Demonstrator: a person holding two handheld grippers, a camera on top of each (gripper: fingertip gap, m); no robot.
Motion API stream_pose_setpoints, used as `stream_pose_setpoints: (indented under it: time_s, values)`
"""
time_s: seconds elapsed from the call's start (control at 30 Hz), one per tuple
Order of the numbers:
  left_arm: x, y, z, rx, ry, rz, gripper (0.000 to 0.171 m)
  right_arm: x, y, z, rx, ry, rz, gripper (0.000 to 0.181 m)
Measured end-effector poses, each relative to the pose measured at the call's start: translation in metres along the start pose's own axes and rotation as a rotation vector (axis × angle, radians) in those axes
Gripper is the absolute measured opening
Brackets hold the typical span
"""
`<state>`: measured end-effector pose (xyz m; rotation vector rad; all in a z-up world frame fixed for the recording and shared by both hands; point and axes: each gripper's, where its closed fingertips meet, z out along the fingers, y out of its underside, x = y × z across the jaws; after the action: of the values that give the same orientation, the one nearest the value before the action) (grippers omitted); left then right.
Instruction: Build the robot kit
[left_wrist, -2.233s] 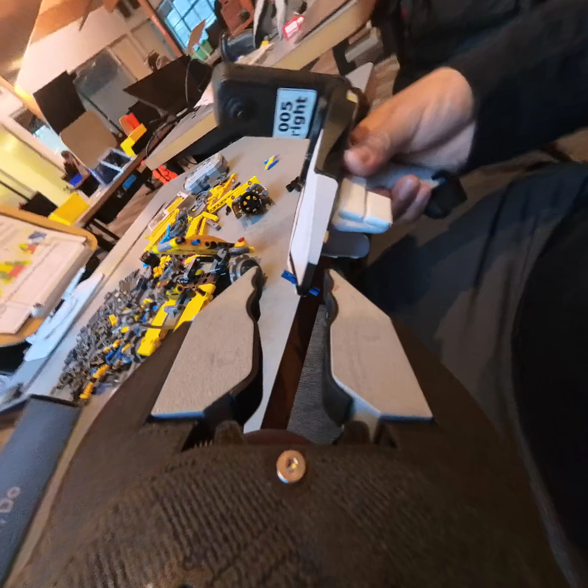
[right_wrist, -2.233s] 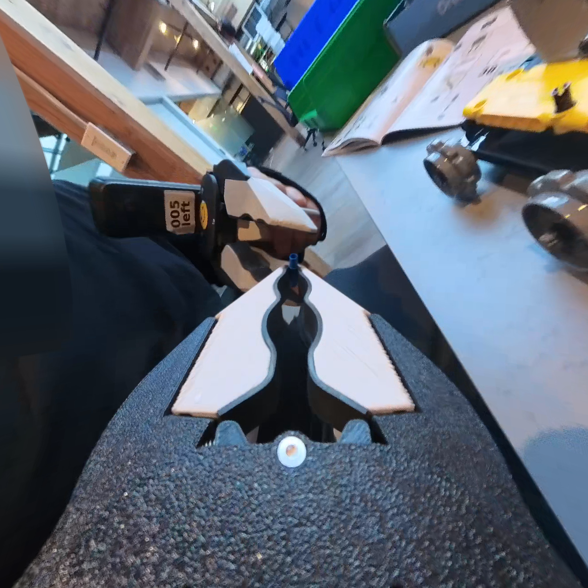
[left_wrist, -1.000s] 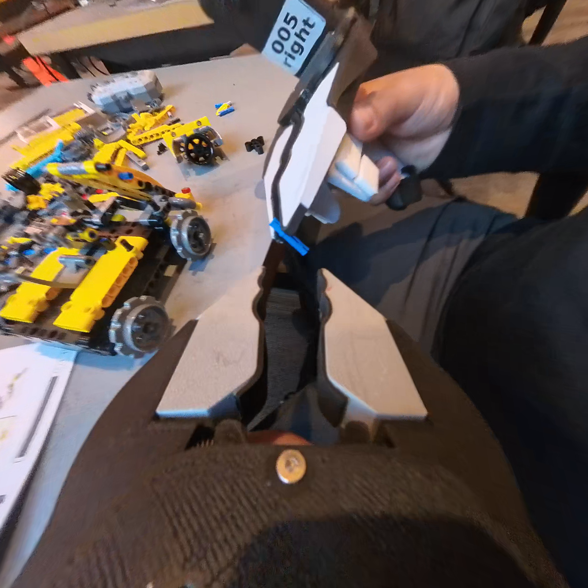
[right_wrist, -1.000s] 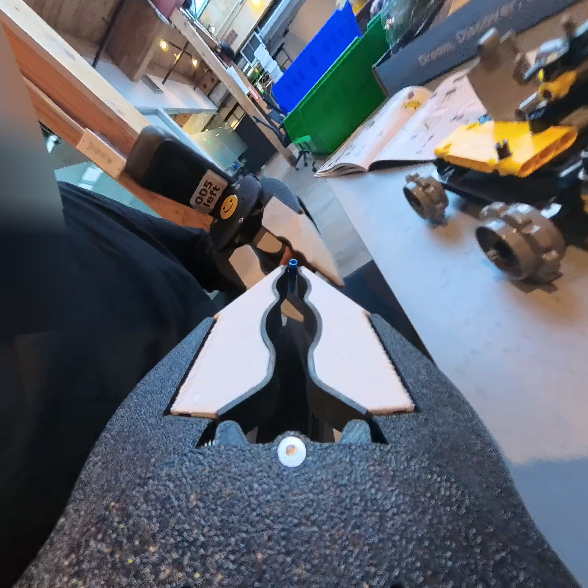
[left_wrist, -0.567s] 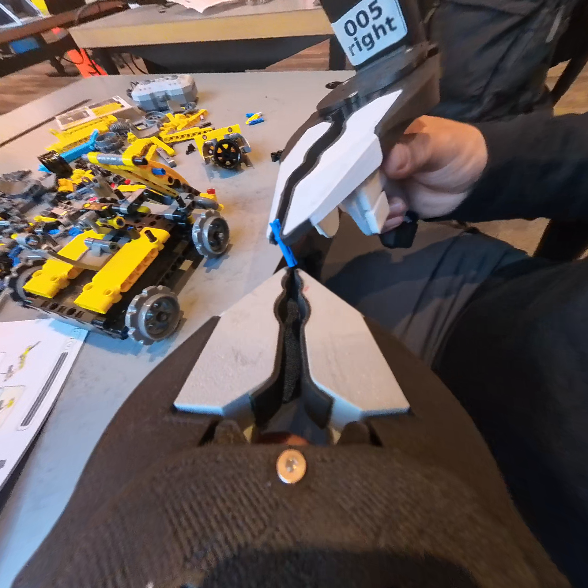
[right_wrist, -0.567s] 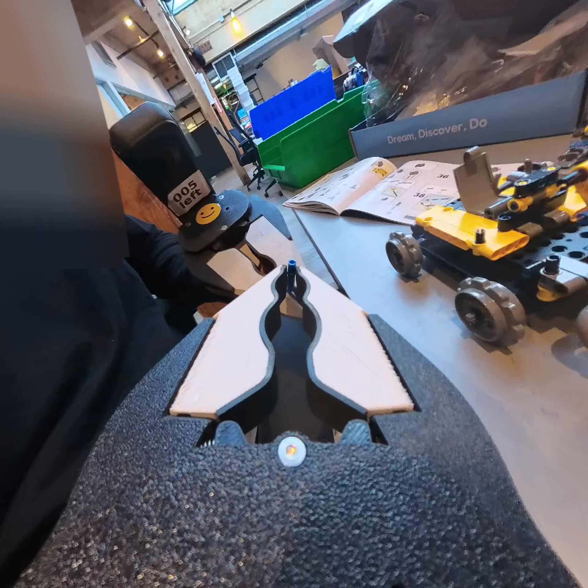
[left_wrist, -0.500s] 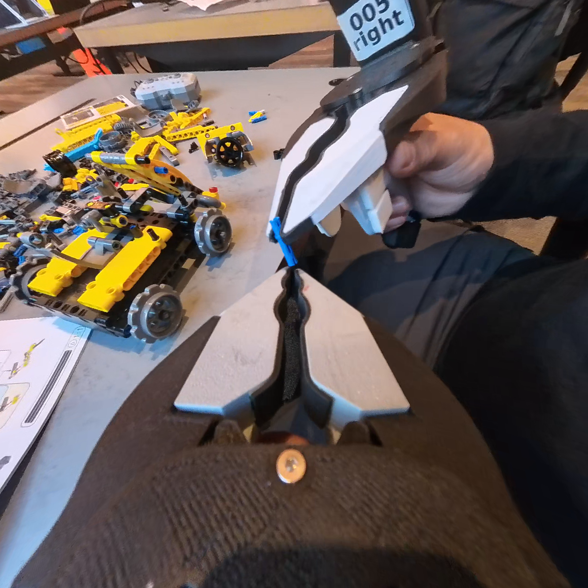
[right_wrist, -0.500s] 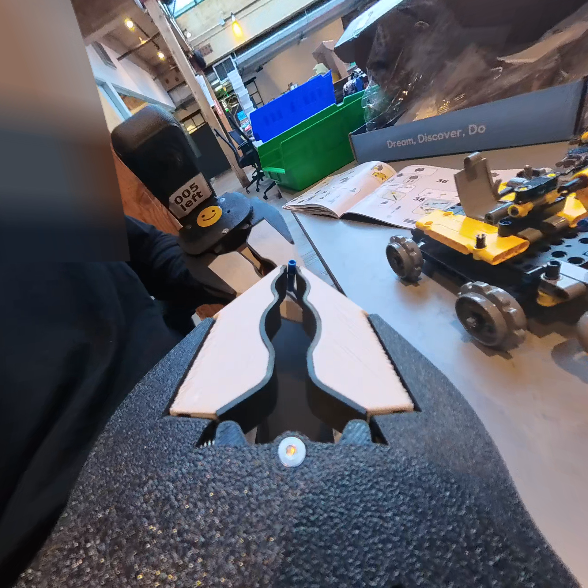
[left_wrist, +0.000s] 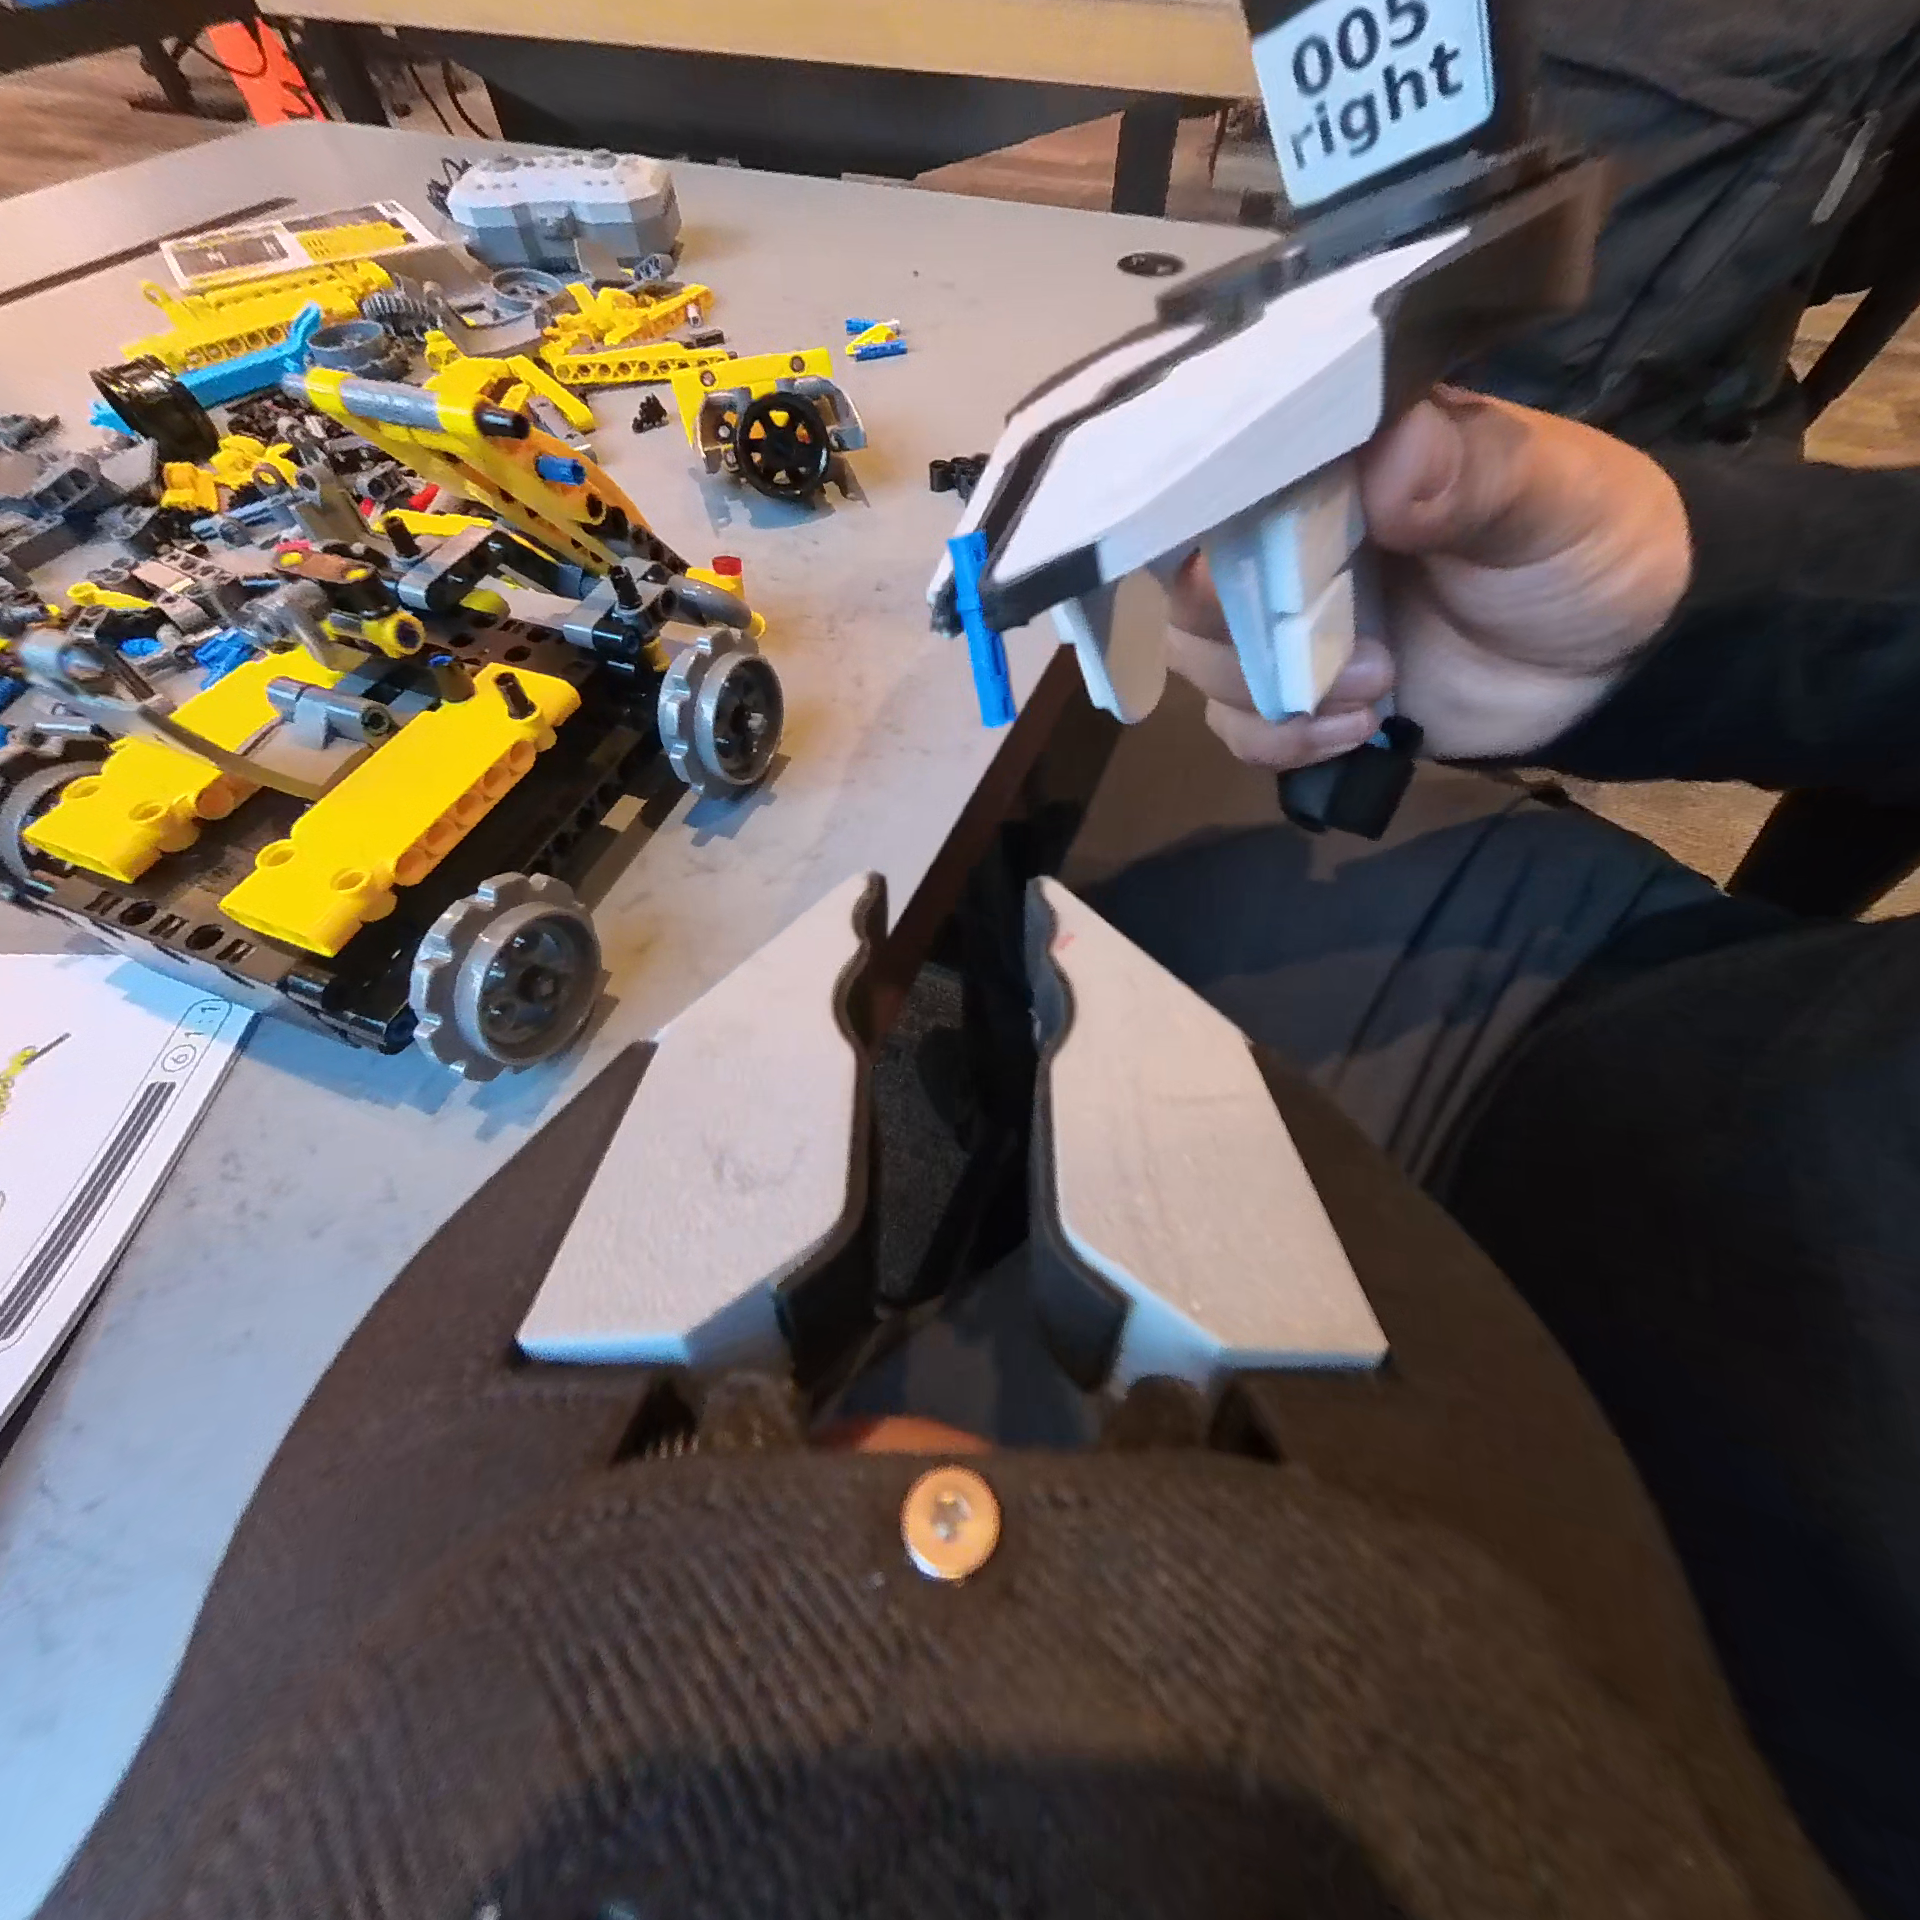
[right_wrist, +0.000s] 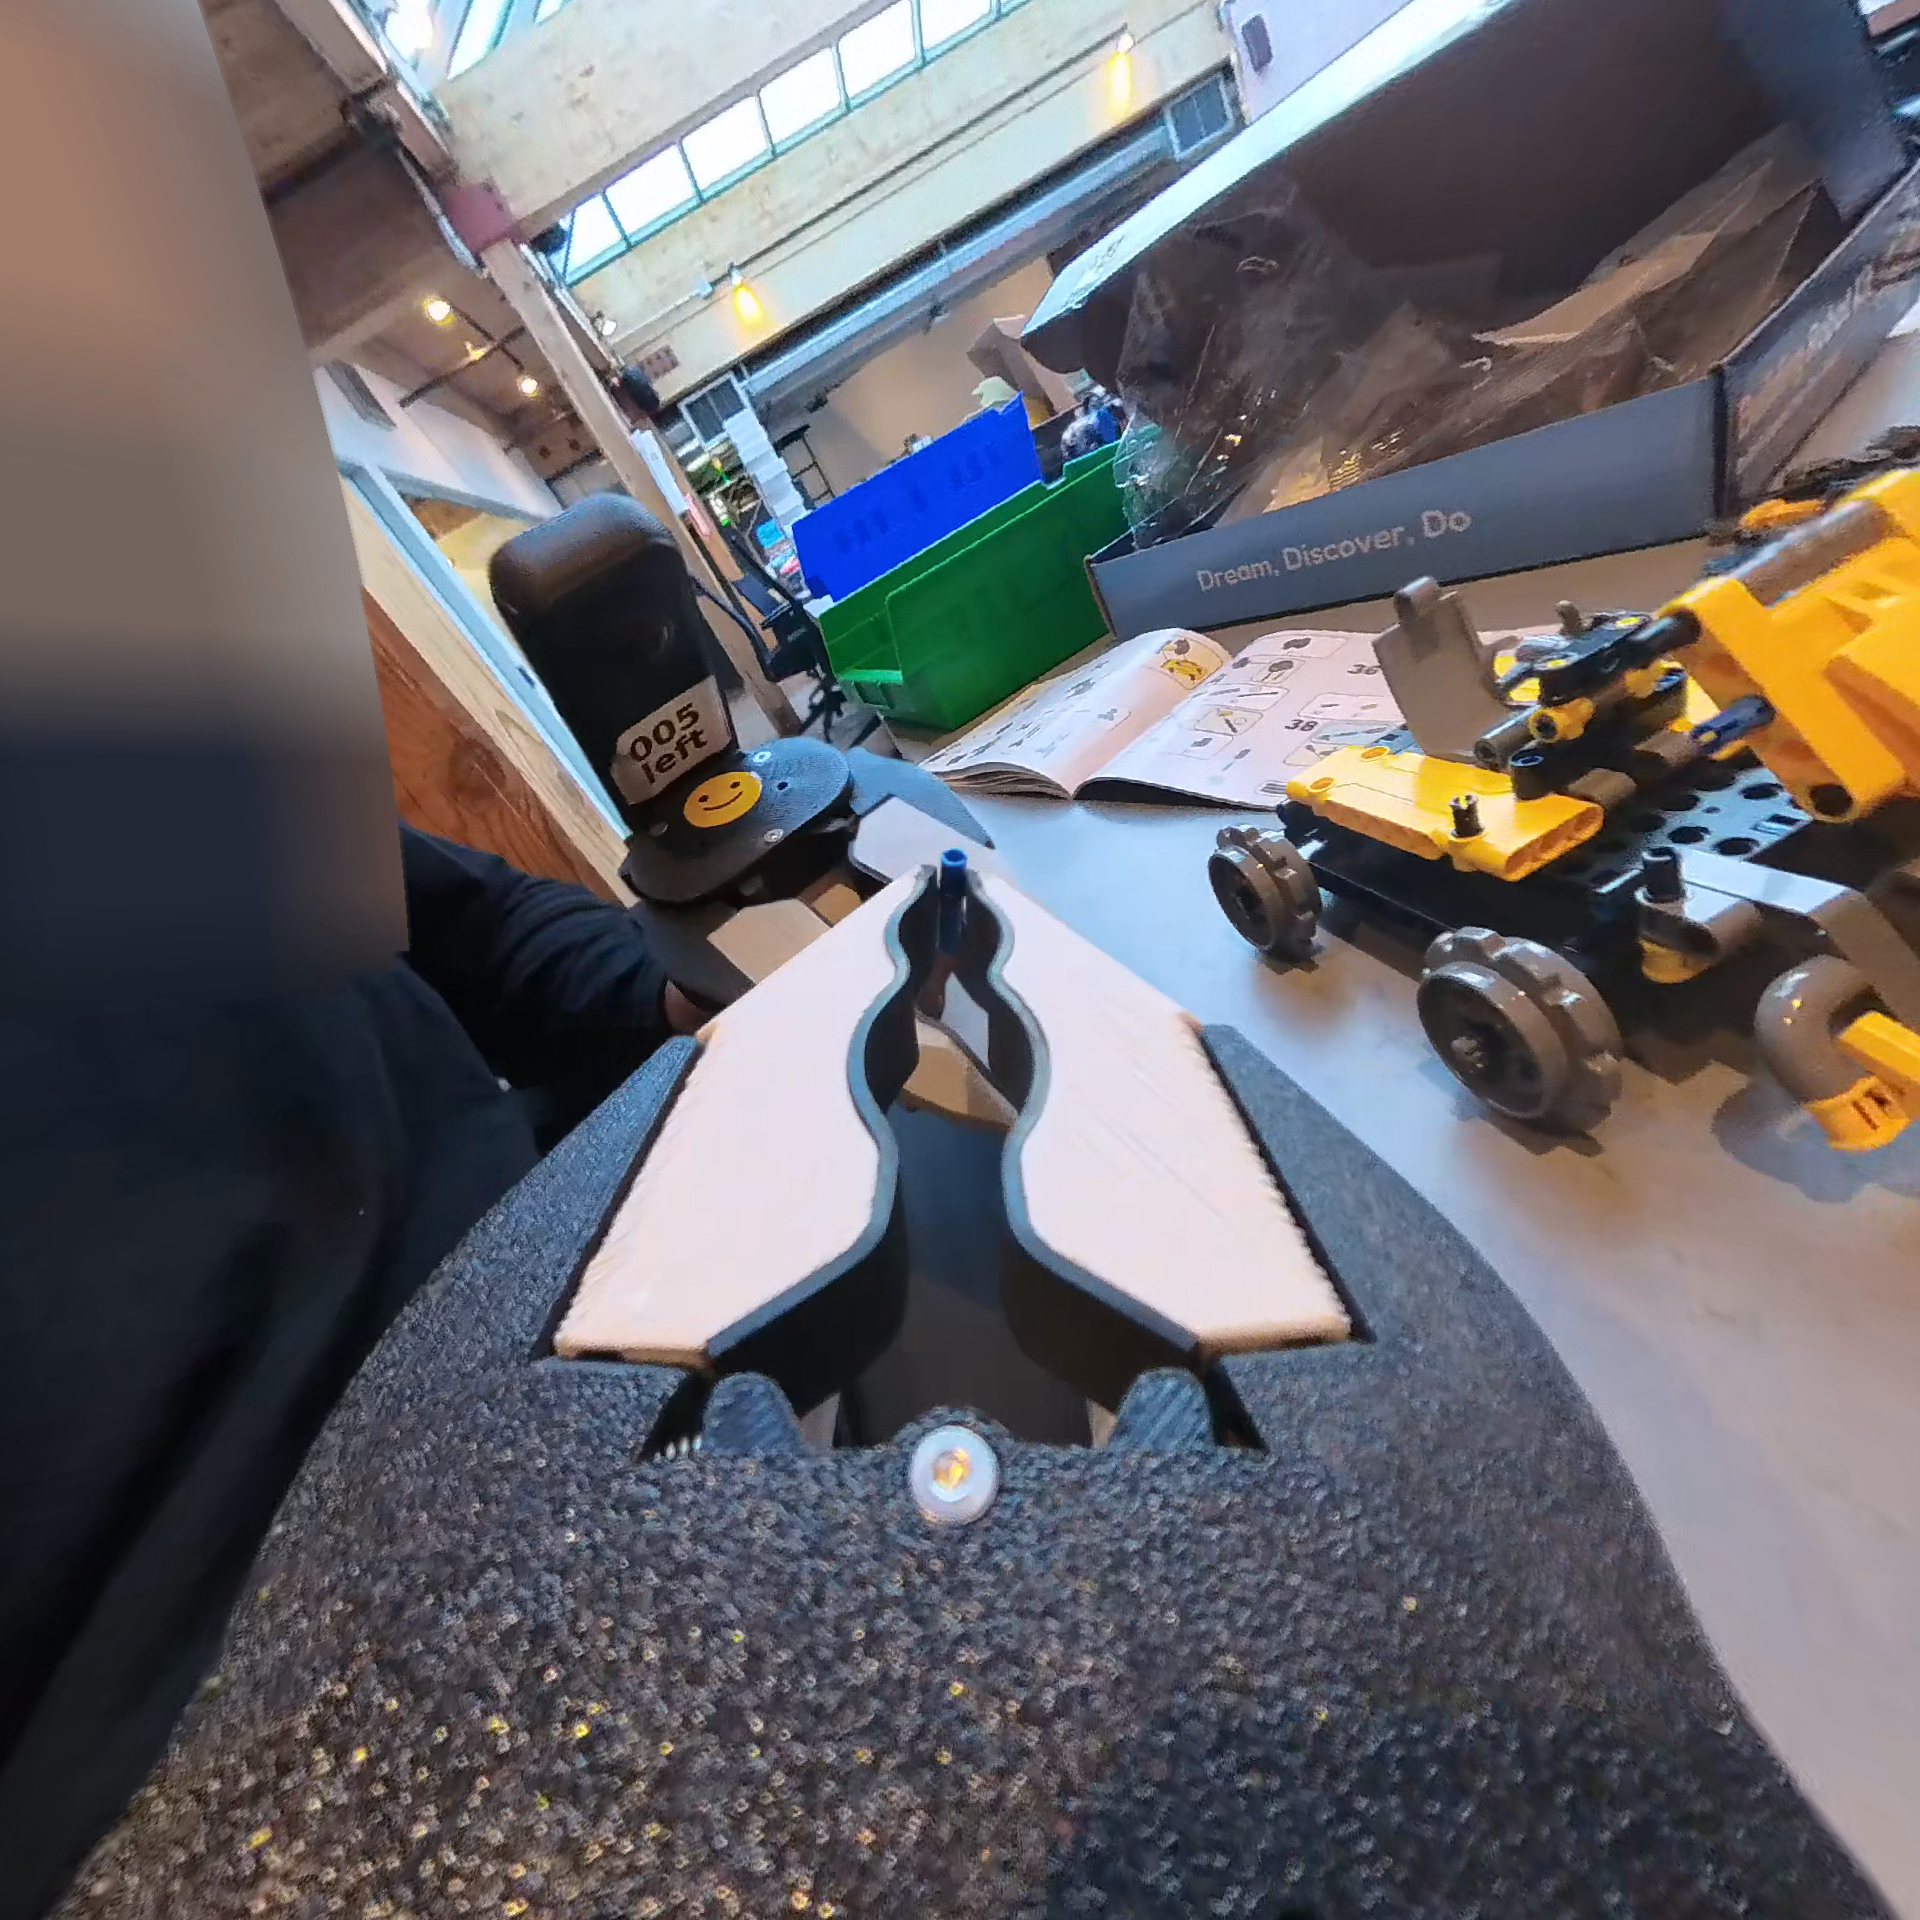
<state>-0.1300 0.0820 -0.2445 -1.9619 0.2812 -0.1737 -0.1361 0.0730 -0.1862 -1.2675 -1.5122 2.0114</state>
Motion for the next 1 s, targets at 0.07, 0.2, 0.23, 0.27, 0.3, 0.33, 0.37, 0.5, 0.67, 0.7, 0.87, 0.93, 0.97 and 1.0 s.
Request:
stream_pose_setpoints:
  time_s: [0.07,0.2,0.23,0.27,0.3,0.33,0.37,0.5,0.67,0.7,0.87,0.93,0.97,1.0]
  values:
    - [-0.001,-0.003,-0.002,0.015,-0.006,-0.003,0.024,0.004,-0.001,0.000,0.022,0.024,0.013,0.005]
    - [-0.003,-0.006,-0.003,0.033,-0.024,-0.010,0.021,0.005,0.000,0.004,0.045,0.033,0.049,0.005]
    - [-0.003,-0.008,-0.003,0.038,-0.025,-0.013,0.020,0.005,0.002,0.005,0.039,0.032,0.056,0.005]
    - [-0.003,-0.009,-0.003,0.044,-0.023,-0.015,0.019,0.006,0.005,0.007,0.032,0.035,0.059,0.005]
    - [-0.003,-0.010,-0.003,0.048,-0.022,-0.019,0.018,0.006,0.006,0.007,0.028,0.041,0.058,0.005]
    - [-0.003,-0.010,-0.004,0.052,-0.024,-0.022,0.018,0.007,0.007,0.008,0.025,0.045,0.055,0.005]
    - [-0.003,-0.011,-0.004,0.057,-0.024,-0.024,0.016,0.007,0.007,0.008,0.025,0.048,0.053,0.005]
    - [-0.003,-0.015,-0.007,0.078,-0.027,-0.022,0.010,0.010,0.009,0.008,0.023,0.062,0.053,0.005]
    - [-0.004,-0.016,-0.007,0.081,-0.039,-0.011,0.009,0.014,0.016,0.010,-0.009,0.105,0.025,0.005]
    - [-0.004,-0.017,-0.008,0.081,-0.046,-0.005,0.008,0.014,0.017,0.011,-0.012,0.111,0.017,0.005]
    - [-0.009,-0.015,-0.008,0.061,-0.085,0.033,0.003,0.014,0.017,0.012,-0.025,0.135,-0.028,0.004]
    - [-0.009,-0.014,-0.008,0.051,-0.094,0.064,0.003,0.014,0.019,0.011,-0.052,0.143,-0.060,0.005]
    - [-0.009,-0.013,-0.008,0.042,-0.102,0.086,0.003,0.015,0.020,0.011,-0.073,0.156,-0.084,0.005]
    - [-0.009,-0.012,-0.008,0.036,-0.107,0.106,0.003,0.016,0.020,0.010,-0.089,0.174,-0.115,0.007]
